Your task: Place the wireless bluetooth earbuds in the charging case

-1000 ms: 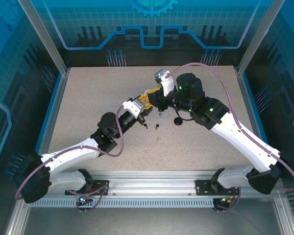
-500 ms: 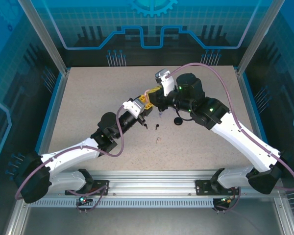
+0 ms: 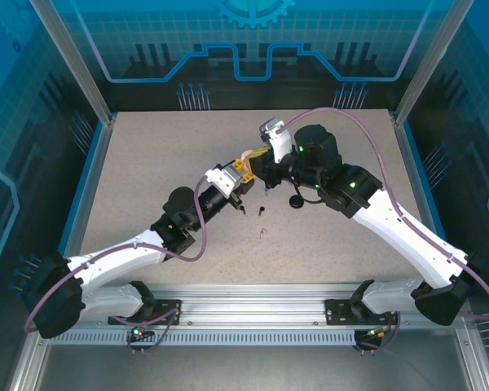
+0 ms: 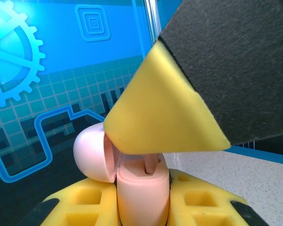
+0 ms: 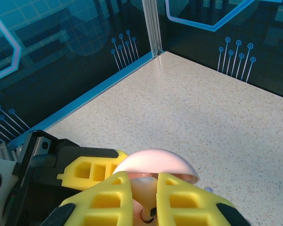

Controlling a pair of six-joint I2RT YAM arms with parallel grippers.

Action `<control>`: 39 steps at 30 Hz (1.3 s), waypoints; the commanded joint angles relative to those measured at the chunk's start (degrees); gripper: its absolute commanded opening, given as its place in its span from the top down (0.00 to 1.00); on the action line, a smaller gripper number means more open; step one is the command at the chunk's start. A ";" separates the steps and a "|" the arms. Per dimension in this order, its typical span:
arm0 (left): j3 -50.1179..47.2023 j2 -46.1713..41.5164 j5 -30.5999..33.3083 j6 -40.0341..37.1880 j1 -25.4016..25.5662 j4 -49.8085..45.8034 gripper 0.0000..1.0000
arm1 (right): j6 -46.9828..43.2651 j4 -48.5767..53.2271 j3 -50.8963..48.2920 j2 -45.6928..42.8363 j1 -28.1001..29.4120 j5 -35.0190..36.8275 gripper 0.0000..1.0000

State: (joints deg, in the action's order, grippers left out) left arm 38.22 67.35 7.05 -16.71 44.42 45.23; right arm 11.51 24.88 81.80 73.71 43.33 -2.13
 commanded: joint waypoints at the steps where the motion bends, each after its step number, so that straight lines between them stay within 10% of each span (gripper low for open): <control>1: 2.70 -1.43 -0.15 -0.79 0.33 1.04 1.00 | -1.64 1.71 0.10 -0.08 -0.31 -3.63 0.87; 11: 2.92 -1.36 -0.01 -0.53 0.31 0.56 1.00 | -6.25 5.97 2.22 2.86 1.62 -6.89 0.85; 24: 2.14 -1.15 0.81 0.09 0.34 0.65 1.00 | 4.91 11.98 13.63 1.49 -0.97 2.99 0.33; 39: 0.19 -2.87 5.77 -0.11 0.22 2.51 1.00 | 27.07 19.98 -5.26 -0.27 -10.59 6.98 0.31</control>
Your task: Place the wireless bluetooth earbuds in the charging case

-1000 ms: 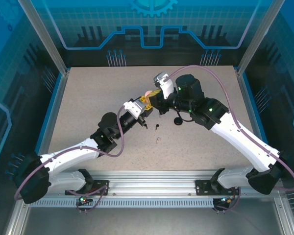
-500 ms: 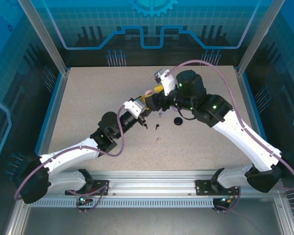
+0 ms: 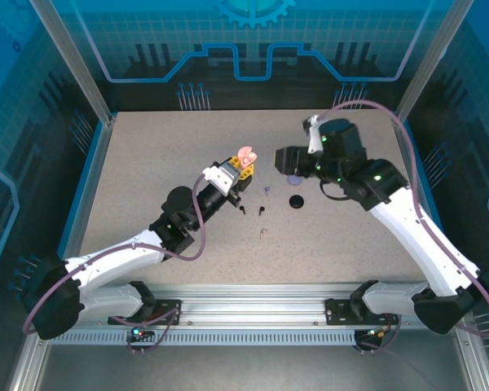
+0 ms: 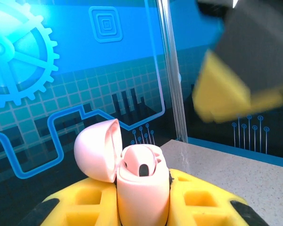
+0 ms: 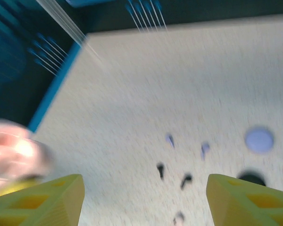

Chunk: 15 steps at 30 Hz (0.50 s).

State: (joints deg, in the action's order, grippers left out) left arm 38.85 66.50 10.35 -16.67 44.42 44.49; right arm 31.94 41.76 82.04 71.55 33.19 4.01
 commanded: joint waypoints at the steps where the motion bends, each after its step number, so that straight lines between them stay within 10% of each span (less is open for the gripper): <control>1: -0.60 -2.29 2.69 -0.12 0.25 3.32 1.00 | 8.36 2.44 -8.16 2.65 -0.41 0.53 0.31; 15: -2.50 -4.67 4.53 0.75 0.19 3.35 1.00 | 31.00 -2.14 -17.55 20.77 6.81 1.48 0.38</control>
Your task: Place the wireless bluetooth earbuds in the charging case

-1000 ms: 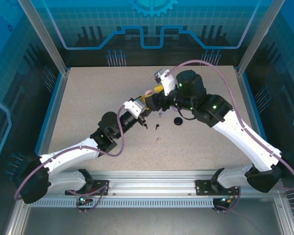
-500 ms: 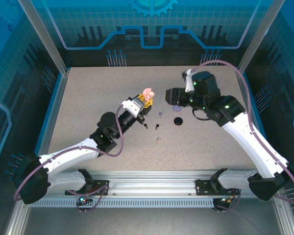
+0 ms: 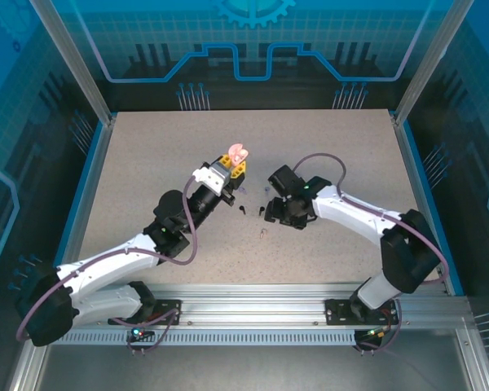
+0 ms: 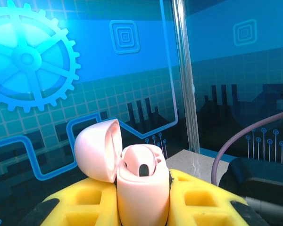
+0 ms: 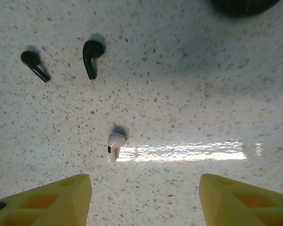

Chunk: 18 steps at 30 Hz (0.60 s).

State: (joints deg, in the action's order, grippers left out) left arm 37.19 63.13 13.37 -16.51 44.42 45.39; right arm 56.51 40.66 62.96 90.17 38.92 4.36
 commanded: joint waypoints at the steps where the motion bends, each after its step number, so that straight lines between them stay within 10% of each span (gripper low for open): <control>1: -1.05 -1.37 1.63 0.60 0.19 2.74 1.00 | 7.15 -0.62 2.47 3.43 1.48 1.12 0.38; 18: -3.77 -4.03 1.66 3.06 -2.31 4.54 1.00 | 10.64 5.19 12.99 19.13 4.90 -0.82 0.51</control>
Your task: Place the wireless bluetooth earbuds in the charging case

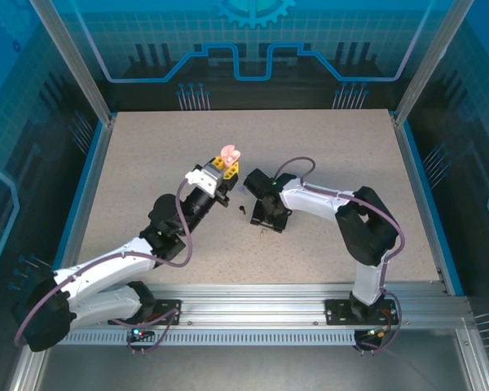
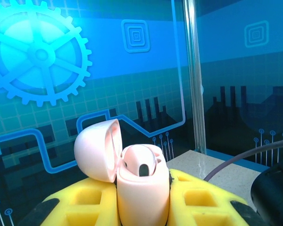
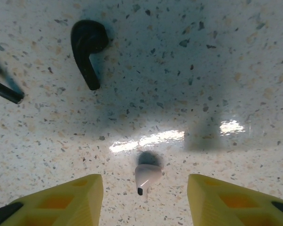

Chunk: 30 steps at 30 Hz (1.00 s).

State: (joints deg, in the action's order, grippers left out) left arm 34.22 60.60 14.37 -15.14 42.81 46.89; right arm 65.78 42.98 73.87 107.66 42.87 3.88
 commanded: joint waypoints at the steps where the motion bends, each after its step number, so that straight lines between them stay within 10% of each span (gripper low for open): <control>1: -0.94 -1.62 0.57 1.93 -0.81 3.16 1.00 | 1.45 3.03 2.40 2.16 1.22 -0.43 0.52; 30: -3.35 -3.40 -1.21 4.55 -3.86 3.16 1.00 | 2.34 4.39 3.65 6.95 2.01 0.48 0.67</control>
State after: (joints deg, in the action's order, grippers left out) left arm 31.59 58.41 14.11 -11.90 39.46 47.53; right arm 67.53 45.43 76.62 112.97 44.38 3.51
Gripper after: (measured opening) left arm 0.222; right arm 0.336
